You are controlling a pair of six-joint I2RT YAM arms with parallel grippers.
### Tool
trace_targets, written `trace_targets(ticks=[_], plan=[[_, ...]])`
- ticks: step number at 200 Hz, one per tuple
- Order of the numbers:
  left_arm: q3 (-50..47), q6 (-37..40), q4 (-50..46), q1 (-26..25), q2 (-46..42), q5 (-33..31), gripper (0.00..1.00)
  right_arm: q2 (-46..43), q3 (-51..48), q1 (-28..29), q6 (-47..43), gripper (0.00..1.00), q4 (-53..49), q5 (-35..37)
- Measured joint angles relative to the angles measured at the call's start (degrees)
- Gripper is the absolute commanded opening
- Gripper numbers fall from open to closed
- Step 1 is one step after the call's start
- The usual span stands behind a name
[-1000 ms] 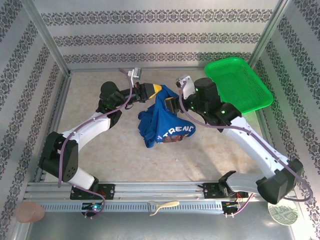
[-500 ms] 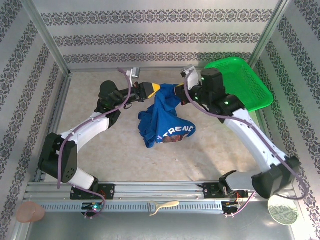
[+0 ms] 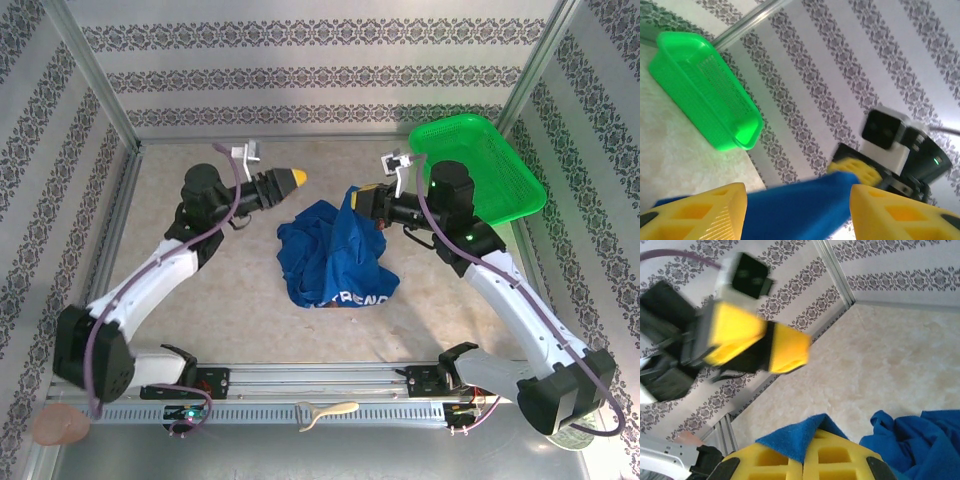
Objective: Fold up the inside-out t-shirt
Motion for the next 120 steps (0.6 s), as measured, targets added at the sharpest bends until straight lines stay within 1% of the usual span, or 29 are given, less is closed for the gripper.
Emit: trace_targets(ticks=[17, 28, 42, 61, 91, 120], plan=[[0.04, 7.08, -7.15, -7.17, -4.26, -4.74, 0.56, -0.07, -0.63, -0.04, 0.98, 0.0, 0.26, 0.85], [0.07, 11.89, -11.47, -12.5, -5.66, -9.09, 0.56, -0.2, -1.03, -0.04, 1.44, 0.0, 0.44, 1.53], [0.07, 16.9, -15.93, -17.97, -5.49, -14.75, 0.56, -0.42, -1.46, -0.04, 1.86, 0.0, 0.46, 2.73], [0.24, 22.16, -20.39, -23.3, -3.1, -22.38, 0.56, -0.57, -1.95, -0.04, 2.54, 0.0, 0.48, 4.0], [2.01, 27.65, -24.0, -28.0, 2.23, -31.91, 0.57, -0.61, -2.01, 0.02, 3.06, 0.0, 0.48, 5.7], [5.88, 30.84, -24.76, -29.9, 6.78, -38.38, 0.58, -0.61, -2.01, 0.85, 3.13, 0.0, 0.48, 7.34]])
